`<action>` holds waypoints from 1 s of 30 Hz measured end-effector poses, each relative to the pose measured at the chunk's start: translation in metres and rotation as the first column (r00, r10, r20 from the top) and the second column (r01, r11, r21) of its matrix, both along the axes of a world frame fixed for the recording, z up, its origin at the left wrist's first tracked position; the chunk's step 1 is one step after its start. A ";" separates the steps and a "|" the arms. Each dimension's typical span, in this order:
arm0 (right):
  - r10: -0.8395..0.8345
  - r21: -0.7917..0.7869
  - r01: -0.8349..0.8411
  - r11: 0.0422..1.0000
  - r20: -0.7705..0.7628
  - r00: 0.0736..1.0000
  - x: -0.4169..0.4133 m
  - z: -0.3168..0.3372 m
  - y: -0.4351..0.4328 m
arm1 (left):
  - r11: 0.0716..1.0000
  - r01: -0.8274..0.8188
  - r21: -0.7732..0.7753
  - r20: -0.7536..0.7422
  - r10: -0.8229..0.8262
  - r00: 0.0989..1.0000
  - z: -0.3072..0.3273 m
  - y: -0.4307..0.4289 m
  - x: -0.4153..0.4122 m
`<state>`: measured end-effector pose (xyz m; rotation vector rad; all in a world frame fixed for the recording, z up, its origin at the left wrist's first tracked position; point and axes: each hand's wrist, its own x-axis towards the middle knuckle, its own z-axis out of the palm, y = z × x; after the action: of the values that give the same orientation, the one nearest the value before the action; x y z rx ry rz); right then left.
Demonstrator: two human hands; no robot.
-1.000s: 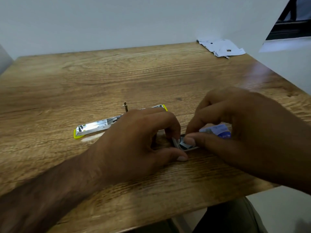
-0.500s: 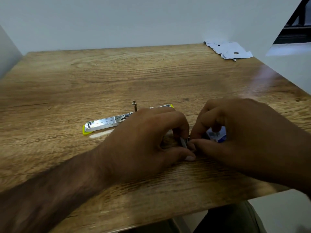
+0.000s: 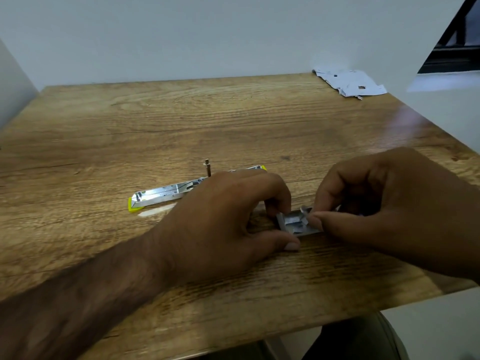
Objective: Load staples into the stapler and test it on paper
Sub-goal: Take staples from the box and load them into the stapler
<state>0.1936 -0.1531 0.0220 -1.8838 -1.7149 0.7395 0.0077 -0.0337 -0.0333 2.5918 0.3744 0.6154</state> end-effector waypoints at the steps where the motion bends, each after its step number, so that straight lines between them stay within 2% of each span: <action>1: -0.006 0.007 0.006 1.000 -0.017 1.000 0.001 0.001 0.000 | 1.000 -0.005 0.006 -0.005 0.005 1.000 0.000 0.000 0.000; 8: 0.004 0.010 -0.004 1.000 -0.023 1.000 0.010 0.002 -0.010 | 0.999 0.002 0.053 -0.074 0.002 0.997 -0.001 -0.004 -0.002; 15: 0.086 0.027 -0.084 0.996 -0.080 0.993 0.008 -0.001 -0.004 | 0.999 0.014 0.037 -0.030 -0.013 0.999 0.001 -0.004 -0.005; 18: 0.059 0.062 -0.058 0.996 -0.022 0.998 0.013 -0.002 0.002 | 0.996 -0.031 0.084 0.123 0.021 0.992 0.013 0.001 -0.012; 21: 0.043 0.064 -0.035 0.997 -0.122 0.992 0.015 0.002 0.012 | 0.972 -0.187 0.142 0.410 0.114 0.905 0.031 0.018 -0.028; 23: 0.067 0.039 -0.060 0.997 -0.214 0.974 0.017 0.005 0.022 | 0.951 -0.302 0.067 0.517 0.226 0.825 0.041 0.036 -0.040; 25: 0.101 0.025 -0.098 0.995 -0.278 0.955 0.018 0.007 0.039 | 0.937 -0.344 -0.068 0.527 0.326 0.785 0.046 0.051 -0.050; 28: 0.149 0.024 -0.149 0.989 -0.285 0.947 0.012 0.010 0.068 | 0.928 -0.302 -0.217 0.478 0.371 0.796 0.044 0.062 -0.053; 30: 0.161 0.028 -0.158 0.987 -0.222 0.962 0.005 0.010 0.084 | 0.930 -0.279 -0.238 0.400 0.356 0.845 0.036 0.068 -0.050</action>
<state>0.1982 -0.0689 0.0319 -1.5997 -1.7346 0.9641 -0.0423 0.0347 0.0027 2.1537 0.6797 1.1993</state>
